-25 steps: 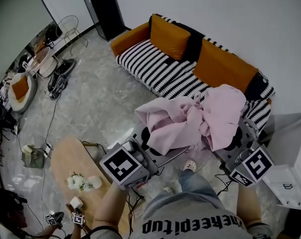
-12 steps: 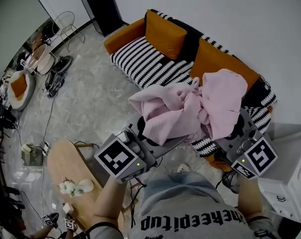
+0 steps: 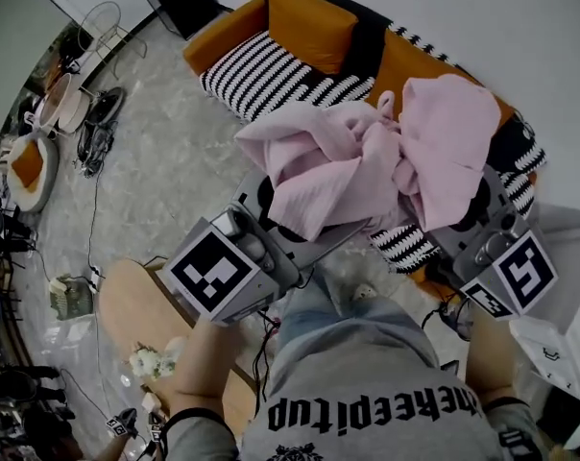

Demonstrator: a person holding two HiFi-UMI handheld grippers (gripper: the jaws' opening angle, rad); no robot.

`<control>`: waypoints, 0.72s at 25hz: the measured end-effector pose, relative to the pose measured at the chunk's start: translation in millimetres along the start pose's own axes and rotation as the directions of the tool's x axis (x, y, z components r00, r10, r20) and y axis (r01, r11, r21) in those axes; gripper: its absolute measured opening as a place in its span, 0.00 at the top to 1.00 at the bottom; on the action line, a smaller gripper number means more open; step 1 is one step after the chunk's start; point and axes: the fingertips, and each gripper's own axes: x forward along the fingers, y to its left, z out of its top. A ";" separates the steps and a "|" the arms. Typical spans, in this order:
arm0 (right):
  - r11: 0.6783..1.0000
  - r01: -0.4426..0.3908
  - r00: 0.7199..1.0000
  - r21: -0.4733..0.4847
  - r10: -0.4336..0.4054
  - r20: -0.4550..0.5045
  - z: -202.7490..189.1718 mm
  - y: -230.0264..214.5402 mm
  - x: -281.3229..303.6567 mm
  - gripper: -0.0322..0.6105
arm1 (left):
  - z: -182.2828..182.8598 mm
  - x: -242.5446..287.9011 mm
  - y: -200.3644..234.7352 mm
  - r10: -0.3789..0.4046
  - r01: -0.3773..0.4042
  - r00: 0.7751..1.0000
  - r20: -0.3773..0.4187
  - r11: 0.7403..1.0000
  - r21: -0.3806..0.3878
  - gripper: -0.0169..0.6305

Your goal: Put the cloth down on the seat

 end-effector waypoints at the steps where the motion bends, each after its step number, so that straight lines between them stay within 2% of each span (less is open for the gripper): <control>1: 1.000 0.008 1.000 0.006 -0.008 -0.002 0.9 -21.2 17.7 0.56 | 4.7 12.7 25.2 -0.010 0.010 1.000 0.003 1.000 0.006 0.42; 4: 0.999 0.044 0.999 0.015 -0.044 -0.007 4.9 -49.5 62.5 0.56 | 16.2 22.3 80.8 -0.047 0.046 0.999 0.025 0.998 0.038 0.42; 9: 0.992 0.117 0.993 0.040 -0.117 -0.012 5.9 -43.3 116.2 0.56 | 9.1 -3.0 129.9 -0.115 0.115 0.992 -0.044 0.993 -0.012 0.42; 14: 0.984 0.169 0.985 0.054 -0.168 -0.027 10.7 -36.0 176.5 0.56 | 10.9 -32.0 186.6 -0.169 0.169 0.984 -0.053 0.986 -0.019 0.42; 18: 0.978 0.203 0.979 0.053 -0.201 -0.036 5.4 -35.4 200.1 0.56 | 3.8 -39.2 210.7 -0.205 0.204 0.977 -0.053 0.979 -0.012 0.42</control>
